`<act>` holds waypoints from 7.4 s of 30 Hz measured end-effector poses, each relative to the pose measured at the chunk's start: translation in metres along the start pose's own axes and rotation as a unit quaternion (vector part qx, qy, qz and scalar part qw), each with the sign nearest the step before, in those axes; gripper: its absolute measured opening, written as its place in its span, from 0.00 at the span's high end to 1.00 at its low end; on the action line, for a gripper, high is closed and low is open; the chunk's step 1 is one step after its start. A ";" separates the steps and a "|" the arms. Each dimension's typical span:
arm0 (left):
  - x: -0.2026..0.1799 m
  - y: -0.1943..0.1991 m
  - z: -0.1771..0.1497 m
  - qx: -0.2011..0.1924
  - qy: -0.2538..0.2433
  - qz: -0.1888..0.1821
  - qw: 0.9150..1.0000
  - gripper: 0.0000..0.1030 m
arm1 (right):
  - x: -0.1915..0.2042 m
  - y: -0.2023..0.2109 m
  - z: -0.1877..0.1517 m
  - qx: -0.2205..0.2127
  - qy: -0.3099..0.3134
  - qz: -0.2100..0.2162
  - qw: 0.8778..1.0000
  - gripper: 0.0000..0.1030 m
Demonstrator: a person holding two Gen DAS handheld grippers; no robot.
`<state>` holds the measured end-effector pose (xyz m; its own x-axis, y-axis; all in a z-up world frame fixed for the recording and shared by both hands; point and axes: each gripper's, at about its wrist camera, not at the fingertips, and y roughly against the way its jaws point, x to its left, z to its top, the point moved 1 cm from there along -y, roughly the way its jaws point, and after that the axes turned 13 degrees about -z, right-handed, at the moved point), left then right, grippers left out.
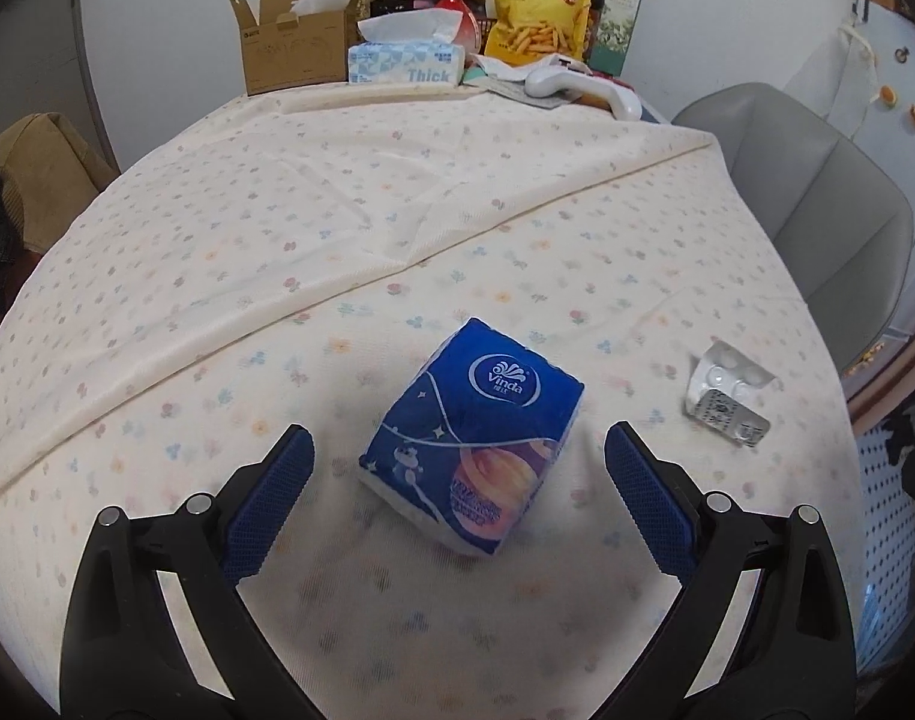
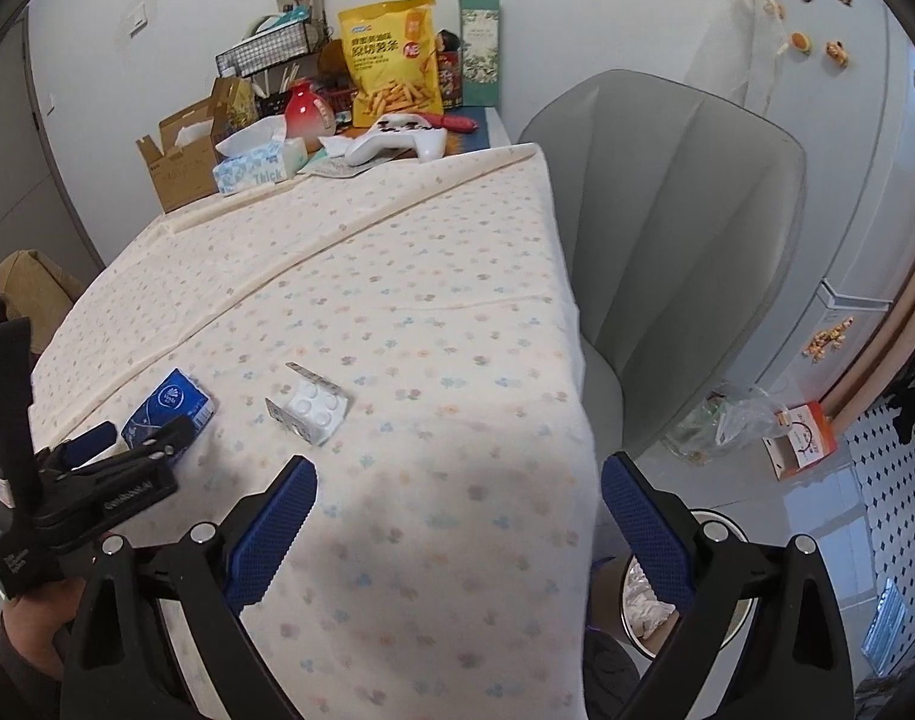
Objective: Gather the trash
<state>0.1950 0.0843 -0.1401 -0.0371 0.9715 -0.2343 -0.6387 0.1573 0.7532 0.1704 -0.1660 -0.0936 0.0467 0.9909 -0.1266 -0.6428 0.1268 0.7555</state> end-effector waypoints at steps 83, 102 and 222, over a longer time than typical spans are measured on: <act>-0.184 0.035 -0.011 -0.048 -0.112 -0.082 0.989 0.74 | -0.126 0.023 -0.021 -0.002 -0.061 -0.035 0.998 0.71; -0.284 0.004 -0.030 -0.015 -0.188 -0.107 0.976 0.74 | -0.228 -0.001 -0.052 0.020 -0.145 -0.061 0.987 0.71; -0.223 0.137 -0.010 -0.104 -0.161 -0.141 0.971 0.06 | -0.191 0.160 -0.054 -0.098 -0.174 -0.122 0.972 0.07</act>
<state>0.1078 -0.1124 0.0092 0.3834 0.9051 -0.1836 -0.7316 0.4190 0.5378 0.0168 -0.3376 0.0166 0.4507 0.8920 -0.0359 -0.7120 0.3834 0.5883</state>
